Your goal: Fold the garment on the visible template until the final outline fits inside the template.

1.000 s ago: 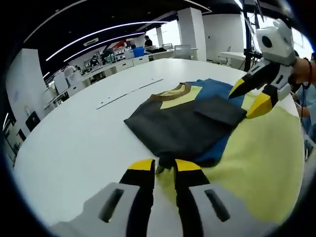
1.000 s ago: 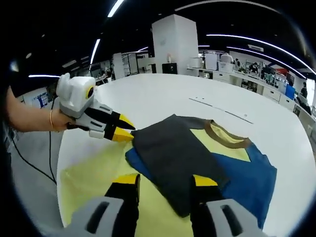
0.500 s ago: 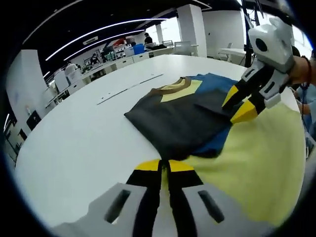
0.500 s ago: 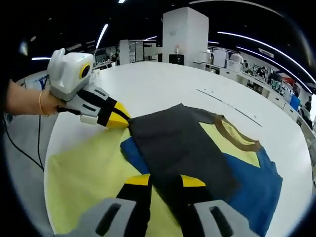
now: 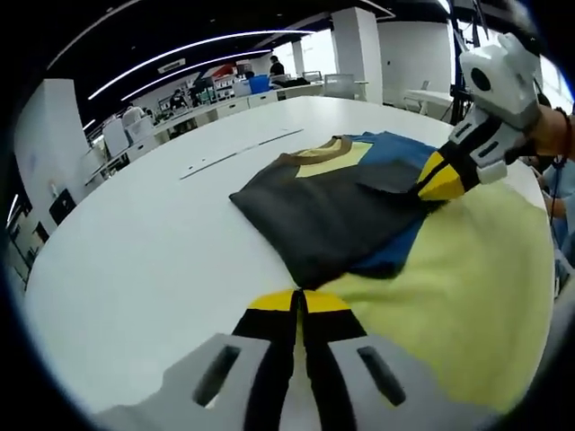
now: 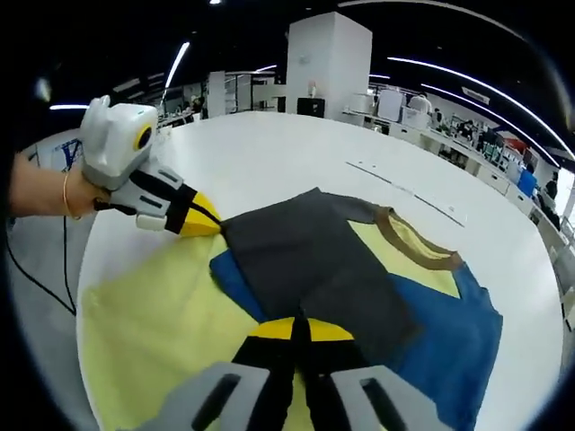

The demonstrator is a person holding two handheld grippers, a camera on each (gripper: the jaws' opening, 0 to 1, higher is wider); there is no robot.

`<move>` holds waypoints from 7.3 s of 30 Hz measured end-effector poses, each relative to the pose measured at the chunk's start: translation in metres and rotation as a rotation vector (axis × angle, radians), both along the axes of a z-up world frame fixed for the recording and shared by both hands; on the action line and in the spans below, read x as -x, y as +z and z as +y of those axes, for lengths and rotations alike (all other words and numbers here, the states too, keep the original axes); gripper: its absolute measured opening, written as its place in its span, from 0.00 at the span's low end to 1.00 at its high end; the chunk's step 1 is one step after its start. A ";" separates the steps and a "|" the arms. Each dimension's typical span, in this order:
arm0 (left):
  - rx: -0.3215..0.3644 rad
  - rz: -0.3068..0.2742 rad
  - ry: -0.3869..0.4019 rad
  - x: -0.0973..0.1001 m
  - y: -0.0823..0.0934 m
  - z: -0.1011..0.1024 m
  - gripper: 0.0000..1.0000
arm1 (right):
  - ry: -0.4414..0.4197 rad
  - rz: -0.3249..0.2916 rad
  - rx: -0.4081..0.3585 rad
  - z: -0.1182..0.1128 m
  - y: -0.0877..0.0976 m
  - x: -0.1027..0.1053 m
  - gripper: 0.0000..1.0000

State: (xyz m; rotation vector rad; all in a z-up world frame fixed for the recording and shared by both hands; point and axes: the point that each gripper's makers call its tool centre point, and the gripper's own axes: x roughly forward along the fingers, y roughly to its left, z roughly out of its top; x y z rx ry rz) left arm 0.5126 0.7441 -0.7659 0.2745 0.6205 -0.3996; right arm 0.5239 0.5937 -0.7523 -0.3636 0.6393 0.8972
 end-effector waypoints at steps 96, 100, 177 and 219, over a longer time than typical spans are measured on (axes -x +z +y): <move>0.063 0.103 -0.430 0.160 0.015 -0.051 0.88 | 0.195 0.189 0.147 -0.165 -0.005 0.168 0.87; 0.015 0.111 -0.462 0.166 0.008 -0.050 0.84 | 0.218 0.174 0.169 -0.166 -0.009 0.173 0.82; -0.042 0.155 -0.447 0.198 0.022 -0.039 0.01 | 0.166 0.272 0.081 -0.180 0.003 0.202 0.00; -0.004 0.124 -0.354 0.210 0.098 -0.024 0.01 | 0.175 0.143 0.092 -0.175 0.083 0.202 0.00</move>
